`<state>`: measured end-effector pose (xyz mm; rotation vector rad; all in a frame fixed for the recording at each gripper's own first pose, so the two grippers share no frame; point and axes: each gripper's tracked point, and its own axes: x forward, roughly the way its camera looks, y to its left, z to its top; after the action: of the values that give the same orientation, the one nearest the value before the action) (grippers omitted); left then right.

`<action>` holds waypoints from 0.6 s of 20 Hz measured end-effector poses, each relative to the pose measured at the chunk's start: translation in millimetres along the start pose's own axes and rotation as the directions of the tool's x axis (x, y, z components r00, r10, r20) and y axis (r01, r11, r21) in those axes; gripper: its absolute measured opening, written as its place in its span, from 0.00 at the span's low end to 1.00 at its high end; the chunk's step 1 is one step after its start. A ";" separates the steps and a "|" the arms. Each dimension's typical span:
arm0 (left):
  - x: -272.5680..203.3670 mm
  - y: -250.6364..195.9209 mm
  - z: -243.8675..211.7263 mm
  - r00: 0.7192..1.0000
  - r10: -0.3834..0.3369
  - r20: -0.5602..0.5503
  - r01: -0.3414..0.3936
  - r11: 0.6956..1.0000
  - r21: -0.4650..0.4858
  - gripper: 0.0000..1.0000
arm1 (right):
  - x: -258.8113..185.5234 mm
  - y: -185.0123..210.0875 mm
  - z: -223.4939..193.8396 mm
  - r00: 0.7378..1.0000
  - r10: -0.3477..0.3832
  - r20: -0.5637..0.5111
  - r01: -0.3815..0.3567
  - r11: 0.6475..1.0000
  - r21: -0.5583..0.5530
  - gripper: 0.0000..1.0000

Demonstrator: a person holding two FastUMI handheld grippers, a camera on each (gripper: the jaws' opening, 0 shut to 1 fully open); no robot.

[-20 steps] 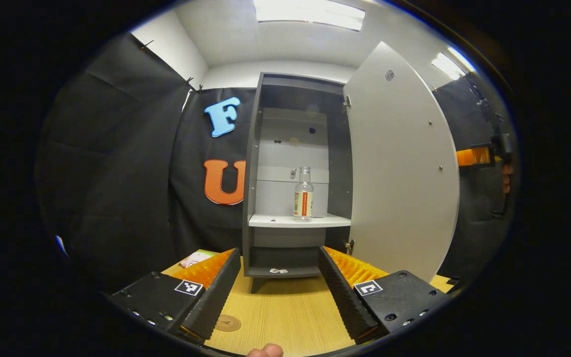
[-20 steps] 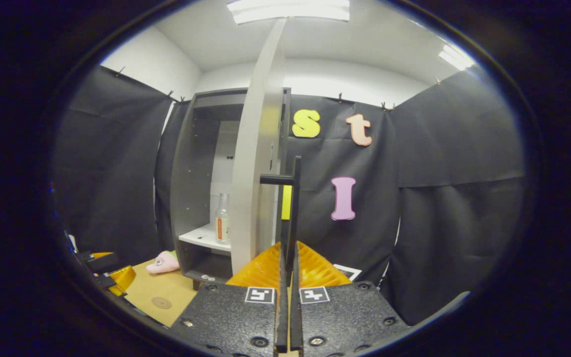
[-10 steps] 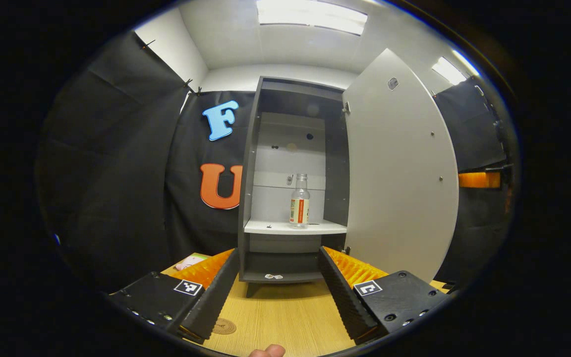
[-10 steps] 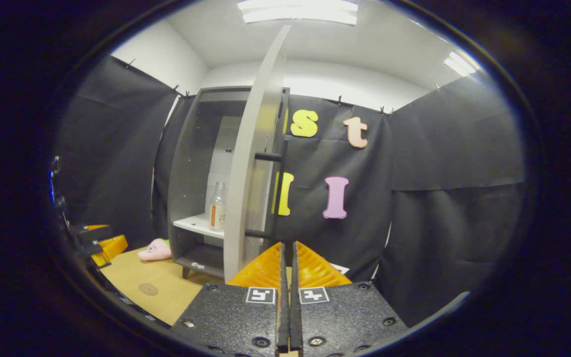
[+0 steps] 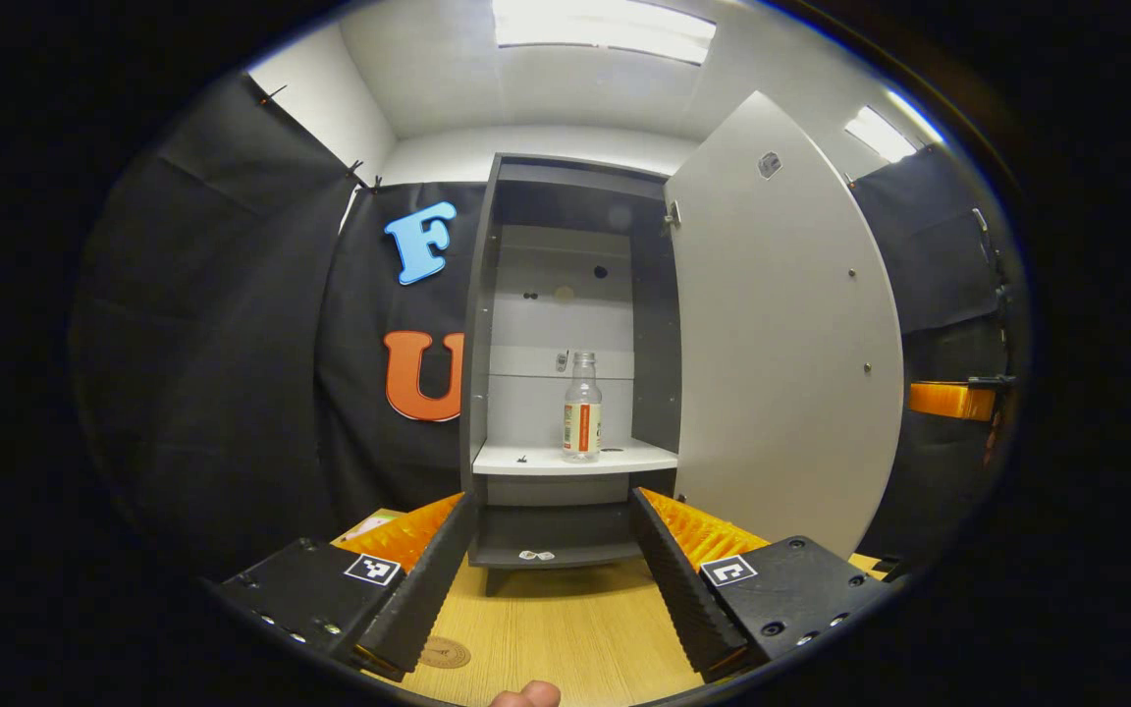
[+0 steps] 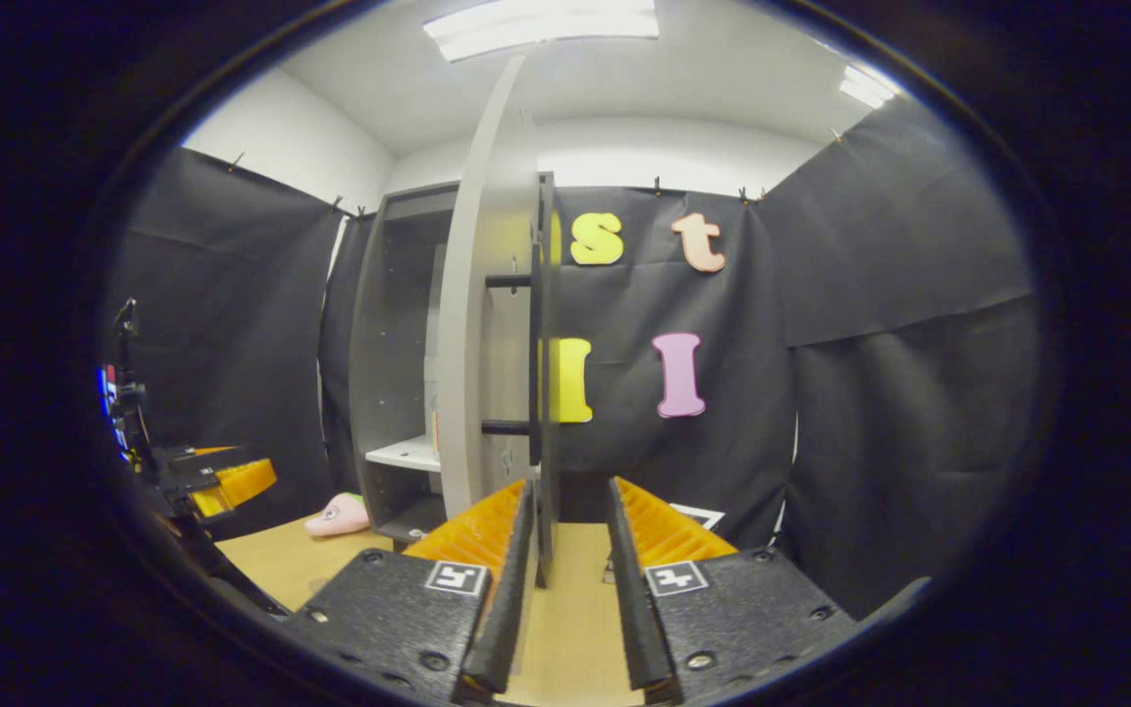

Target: Open the cabinet door with the right hand, grasp the bottle in the cabinet with the left hand and place it on the coaster, then close the cabinet door with the right hand.

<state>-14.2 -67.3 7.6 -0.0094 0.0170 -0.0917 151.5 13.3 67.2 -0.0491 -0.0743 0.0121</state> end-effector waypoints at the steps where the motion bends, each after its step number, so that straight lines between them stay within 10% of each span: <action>1: 0.0 -1.0 0.5 1.000 0.005 0.001 -0.005 1.000 0.002 0.95 | 3.1 -2.9 -3.0 1.000 0.002 -0.009 -0.002 1.000 -0.006 0.57; 8: 21.4 -13.1 9.5 1.000 -0.001 0.000 0.001 1.000 0.022 0.95 | 13.9 -6.9 -10.8 0.999 0.054 -0.006 -0.053 0.994 0.100 0.93; 12: 50.4 -21.2 30.7 0.998 -0.018 0.054 0.016 0.999 0.039 0.95 | 20.2 -4.3 -10.2 0.996 0.088 -0.004 -0.086 0.988 0.128 0.93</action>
<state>34.6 -92.7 37.7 0.0266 -0.0390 -0.1084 172.5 8.8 58.7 0.0757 -0.0615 0.1038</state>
